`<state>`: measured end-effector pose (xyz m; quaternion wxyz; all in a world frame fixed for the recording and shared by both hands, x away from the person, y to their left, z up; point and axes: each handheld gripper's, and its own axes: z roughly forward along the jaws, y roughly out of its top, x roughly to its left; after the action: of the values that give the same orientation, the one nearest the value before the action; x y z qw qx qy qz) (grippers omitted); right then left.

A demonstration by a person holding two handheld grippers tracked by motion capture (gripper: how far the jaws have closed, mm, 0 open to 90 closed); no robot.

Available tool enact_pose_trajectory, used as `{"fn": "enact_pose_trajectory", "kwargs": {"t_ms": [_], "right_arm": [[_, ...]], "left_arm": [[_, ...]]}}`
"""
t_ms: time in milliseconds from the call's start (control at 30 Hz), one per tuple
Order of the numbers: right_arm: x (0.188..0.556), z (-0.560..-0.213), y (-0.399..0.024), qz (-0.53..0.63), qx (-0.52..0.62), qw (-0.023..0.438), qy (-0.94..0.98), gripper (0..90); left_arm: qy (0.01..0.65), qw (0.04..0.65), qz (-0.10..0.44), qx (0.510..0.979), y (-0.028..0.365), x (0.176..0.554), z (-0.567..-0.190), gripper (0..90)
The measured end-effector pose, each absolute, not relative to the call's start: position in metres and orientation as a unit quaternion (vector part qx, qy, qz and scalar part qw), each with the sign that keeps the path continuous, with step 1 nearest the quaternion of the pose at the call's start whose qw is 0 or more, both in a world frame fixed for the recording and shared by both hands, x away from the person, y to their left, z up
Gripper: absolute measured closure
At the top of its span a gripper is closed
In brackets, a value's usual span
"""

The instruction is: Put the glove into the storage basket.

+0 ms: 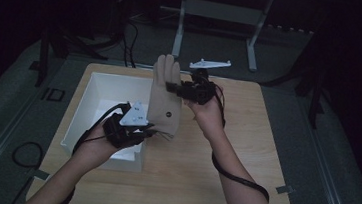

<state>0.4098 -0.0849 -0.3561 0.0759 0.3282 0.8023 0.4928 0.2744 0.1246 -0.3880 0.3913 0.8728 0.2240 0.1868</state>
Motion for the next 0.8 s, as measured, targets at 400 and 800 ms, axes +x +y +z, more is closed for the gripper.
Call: {"fn": "enact_pose_trajectory", "kwargs": {"t_ms": [400, 800], "right_arm": [[0.413, -0.359, -0.034, 0.492, 0.309, 0.058, 0.812, 70.3], [0.415, -0.373, 0.02, 0.479, 0.286, 0.047, 0.829, 70.3]], "left_arm": [[0.259, 0.39, 0.193, 0.862, 0.168, 0.267, -0.394, 81.4], [0.317, 0.381, 0.194, 0.847, 0.217, 0.263, -0.42, 81.4]]}}
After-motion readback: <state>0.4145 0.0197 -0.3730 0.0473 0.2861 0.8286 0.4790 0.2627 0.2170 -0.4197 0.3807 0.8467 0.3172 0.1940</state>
